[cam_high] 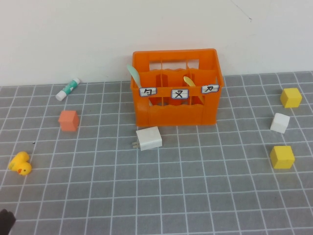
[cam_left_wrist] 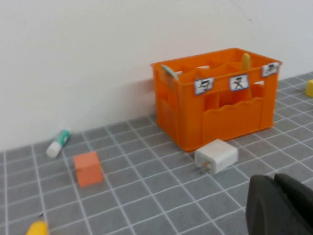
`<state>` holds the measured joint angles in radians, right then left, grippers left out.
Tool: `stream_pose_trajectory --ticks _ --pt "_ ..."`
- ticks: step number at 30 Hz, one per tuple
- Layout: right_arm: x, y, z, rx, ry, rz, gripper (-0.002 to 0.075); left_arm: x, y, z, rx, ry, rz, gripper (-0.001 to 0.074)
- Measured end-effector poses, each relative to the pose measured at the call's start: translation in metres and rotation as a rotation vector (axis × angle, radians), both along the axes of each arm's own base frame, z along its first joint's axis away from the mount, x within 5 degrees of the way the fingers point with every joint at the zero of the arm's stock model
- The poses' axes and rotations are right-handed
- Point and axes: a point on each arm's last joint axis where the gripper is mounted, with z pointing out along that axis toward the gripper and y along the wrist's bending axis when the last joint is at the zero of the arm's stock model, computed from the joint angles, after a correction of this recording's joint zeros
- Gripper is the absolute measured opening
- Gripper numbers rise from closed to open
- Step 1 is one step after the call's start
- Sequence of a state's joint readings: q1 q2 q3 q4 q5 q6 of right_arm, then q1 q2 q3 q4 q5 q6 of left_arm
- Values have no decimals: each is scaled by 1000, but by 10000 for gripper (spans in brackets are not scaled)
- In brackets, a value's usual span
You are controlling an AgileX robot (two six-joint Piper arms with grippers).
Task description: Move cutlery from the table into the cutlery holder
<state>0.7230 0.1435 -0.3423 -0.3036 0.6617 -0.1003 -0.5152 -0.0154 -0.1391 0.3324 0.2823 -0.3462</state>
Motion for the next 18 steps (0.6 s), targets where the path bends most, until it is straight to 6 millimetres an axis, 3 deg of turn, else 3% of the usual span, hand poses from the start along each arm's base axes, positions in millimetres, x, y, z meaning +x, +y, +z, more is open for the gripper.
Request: stream_pose_trajectory --ticks 6,15,18 --pt "0 0 -1 -1 1 0 -1 1 6 -4 -82 66 159 -1" --pt "0 0 -1 -1 1 0 -1 8 10 -52 -84 227 349 -1" --pt "0 0 -1 -1 1 0 -1 8 10 -60 -80 260 356 -1"
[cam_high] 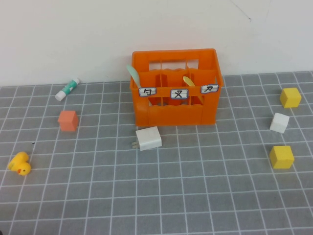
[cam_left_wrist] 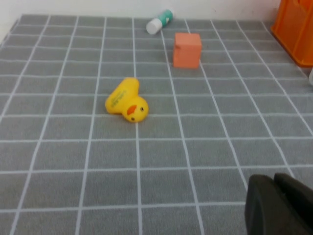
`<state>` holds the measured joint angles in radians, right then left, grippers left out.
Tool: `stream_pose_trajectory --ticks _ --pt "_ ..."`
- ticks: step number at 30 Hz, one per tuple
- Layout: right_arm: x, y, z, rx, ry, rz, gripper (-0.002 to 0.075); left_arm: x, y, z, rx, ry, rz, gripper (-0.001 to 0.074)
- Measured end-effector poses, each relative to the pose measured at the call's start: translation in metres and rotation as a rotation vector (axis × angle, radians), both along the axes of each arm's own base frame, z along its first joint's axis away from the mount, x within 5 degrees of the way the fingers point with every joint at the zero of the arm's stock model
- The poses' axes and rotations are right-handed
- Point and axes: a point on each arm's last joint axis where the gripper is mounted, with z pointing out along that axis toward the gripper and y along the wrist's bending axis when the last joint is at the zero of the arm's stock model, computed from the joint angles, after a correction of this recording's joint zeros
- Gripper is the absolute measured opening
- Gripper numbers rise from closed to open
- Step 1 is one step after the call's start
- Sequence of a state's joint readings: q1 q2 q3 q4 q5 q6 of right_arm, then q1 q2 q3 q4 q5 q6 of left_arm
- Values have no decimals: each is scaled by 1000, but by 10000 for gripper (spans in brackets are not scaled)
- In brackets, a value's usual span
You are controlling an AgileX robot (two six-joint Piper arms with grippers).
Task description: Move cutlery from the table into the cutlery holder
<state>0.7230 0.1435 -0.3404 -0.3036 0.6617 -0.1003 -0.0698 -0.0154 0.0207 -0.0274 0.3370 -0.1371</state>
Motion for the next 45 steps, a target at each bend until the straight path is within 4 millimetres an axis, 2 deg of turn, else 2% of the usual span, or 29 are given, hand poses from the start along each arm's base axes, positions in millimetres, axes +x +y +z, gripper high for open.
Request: stream_pose_trajectory --ticks 32,37,40,45 --pt "0 0 0 0 0 -1 -1 0 0 0 22 1 -5 -1" --pt "2 -3 3 27 -96 -80 -1 0 0 0 22 1 -5 -1" --pt "10 -3 -6 57 -184 -187 -1 0 0 0 22 1 -5 -1" --pt "20 -5 -37 71 -284 -318 -1 0 0 0 22 1 -5 -1"
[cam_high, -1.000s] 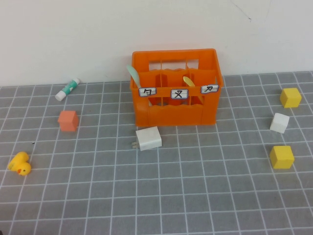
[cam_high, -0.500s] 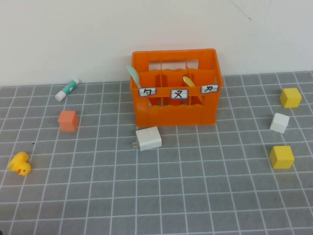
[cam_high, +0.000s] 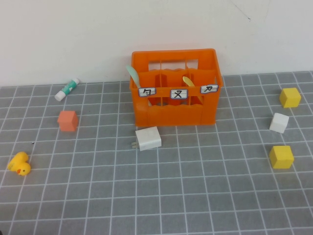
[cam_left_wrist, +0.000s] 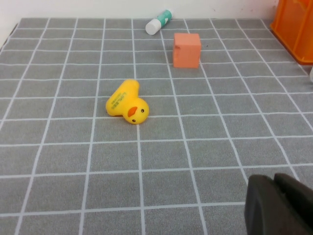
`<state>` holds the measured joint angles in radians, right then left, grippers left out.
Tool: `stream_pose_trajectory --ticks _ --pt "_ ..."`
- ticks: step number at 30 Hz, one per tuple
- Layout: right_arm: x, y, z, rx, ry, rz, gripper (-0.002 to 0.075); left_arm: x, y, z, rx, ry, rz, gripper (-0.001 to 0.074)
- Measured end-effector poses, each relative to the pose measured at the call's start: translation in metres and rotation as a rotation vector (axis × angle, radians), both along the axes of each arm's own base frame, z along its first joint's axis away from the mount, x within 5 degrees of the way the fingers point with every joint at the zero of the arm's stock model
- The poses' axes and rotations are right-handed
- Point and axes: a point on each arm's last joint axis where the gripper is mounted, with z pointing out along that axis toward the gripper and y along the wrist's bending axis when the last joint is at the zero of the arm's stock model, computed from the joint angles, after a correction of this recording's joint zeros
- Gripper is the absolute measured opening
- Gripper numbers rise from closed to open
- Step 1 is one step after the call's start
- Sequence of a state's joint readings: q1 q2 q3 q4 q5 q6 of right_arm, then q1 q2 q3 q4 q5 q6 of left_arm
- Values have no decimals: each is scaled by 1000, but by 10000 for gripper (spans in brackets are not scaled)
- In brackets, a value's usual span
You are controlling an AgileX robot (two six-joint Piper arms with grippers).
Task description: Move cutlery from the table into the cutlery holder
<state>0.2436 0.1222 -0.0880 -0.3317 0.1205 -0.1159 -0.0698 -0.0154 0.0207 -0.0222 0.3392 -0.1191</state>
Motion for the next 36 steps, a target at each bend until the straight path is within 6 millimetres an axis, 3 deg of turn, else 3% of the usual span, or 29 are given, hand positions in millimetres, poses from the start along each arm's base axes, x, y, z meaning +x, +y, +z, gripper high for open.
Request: stream_pose_trajectory --ticks 5,10,23,27,36 --pt "0 -7 -24 11 -57 -117 -1 0 0 0 0 0 0 -1" --pt "-6 -10 -18 24 -159 -174 -1 0 0 0 0 0 0 -1" --pt "-7 -11 -16 66 -187 -203 -1 0 0 0 0 0 0 -1" --pt "-7 -13 -21 137 -122 -230 -1 0 0 0 -2 0 1 -1" --pt "-11 -16 -50 237 203 -326 -1 0 0 0 -2 0 1 -1"
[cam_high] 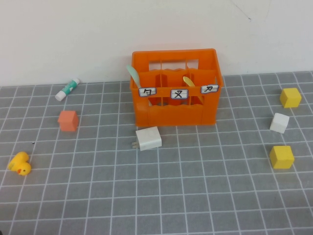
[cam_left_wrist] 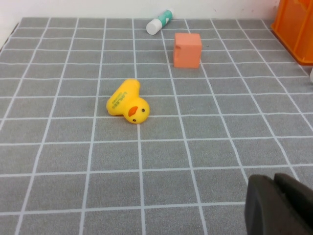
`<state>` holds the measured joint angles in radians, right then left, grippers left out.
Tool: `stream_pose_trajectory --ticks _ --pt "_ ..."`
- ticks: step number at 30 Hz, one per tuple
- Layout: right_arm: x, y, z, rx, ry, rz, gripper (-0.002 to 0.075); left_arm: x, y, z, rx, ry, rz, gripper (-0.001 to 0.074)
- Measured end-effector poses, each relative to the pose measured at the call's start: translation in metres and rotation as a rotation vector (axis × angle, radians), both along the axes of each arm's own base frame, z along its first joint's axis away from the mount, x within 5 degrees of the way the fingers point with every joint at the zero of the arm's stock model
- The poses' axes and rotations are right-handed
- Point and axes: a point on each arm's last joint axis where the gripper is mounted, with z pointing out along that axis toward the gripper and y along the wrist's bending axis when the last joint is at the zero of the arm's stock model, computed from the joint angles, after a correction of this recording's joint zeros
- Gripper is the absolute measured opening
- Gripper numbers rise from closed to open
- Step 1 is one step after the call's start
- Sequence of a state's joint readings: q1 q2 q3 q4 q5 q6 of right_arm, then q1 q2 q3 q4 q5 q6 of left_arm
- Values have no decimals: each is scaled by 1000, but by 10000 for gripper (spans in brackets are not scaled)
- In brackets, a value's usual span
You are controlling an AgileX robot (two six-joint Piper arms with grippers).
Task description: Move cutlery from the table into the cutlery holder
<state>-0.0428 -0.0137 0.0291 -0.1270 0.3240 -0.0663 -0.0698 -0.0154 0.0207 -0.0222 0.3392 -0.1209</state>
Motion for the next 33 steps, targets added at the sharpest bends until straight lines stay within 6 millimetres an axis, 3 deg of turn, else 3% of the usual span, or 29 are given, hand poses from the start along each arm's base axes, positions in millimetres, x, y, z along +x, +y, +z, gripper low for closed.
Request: stream_pose_trajectory --ticks 33 --pt "0 1 0 63 0 -13 -1 0 0 0 -5 0 2 -1"
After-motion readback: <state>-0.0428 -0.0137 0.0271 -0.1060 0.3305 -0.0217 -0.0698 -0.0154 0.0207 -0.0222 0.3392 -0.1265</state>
